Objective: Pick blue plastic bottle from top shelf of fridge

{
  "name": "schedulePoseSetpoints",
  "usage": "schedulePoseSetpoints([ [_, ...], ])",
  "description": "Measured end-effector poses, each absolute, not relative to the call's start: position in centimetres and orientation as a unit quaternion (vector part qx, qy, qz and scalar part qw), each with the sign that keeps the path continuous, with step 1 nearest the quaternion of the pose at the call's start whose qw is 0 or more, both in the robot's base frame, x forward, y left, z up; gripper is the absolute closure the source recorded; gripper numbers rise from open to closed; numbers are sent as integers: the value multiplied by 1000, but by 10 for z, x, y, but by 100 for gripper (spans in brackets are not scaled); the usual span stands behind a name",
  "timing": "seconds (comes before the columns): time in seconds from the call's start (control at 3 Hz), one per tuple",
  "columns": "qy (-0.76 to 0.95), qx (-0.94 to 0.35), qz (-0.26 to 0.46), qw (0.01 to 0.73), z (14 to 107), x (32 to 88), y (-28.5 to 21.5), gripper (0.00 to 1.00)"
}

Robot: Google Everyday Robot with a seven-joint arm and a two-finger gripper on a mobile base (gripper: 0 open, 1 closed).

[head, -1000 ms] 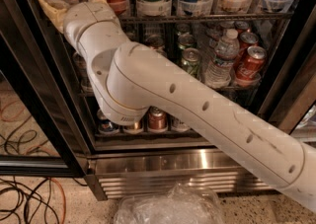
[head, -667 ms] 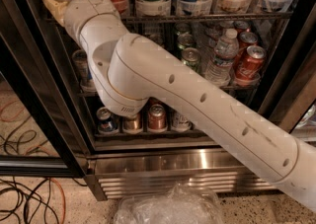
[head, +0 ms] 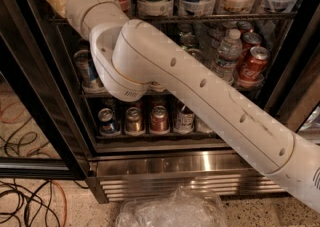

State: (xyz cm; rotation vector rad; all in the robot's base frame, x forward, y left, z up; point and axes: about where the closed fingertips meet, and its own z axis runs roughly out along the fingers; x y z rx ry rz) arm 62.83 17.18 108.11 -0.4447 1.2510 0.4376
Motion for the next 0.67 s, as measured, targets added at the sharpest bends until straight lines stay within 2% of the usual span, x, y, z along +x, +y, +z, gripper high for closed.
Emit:
schedulePoseSetpoints([
  [0.67,578,-213,210,759,1080,637,193,33],
])
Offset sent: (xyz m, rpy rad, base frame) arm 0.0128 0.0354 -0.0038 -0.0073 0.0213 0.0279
